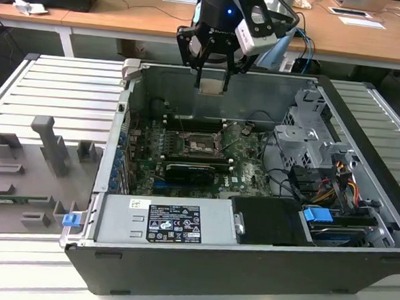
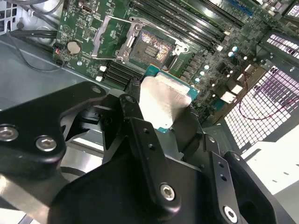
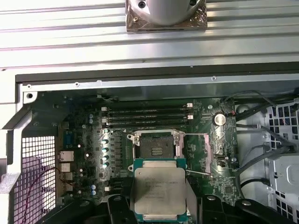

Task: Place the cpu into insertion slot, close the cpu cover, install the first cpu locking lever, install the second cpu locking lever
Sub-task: 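Place the cpu into insertion slot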

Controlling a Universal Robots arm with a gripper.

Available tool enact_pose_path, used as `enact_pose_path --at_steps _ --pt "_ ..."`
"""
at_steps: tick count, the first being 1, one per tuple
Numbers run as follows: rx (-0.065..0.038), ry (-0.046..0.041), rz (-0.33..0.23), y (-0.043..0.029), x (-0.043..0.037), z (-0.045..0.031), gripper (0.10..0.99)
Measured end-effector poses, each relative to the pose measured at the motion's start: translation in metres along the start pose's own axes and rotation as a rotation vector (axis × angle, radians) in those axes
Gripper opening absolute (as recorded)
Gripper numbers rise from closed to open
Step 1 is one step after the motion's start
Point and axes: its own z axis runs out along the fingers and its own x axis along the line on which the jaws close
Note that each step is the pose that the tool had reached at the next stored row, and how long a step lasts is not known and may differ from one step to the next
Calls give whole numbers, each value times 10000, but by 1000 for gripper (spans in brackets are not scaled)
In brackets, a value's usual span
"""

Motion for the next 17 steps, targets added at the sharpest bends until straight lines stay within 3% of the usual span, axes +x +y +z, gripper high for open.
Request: enact_pose_path --at_steps 17 --pt "-13 -62 684 -1 7 0 529"
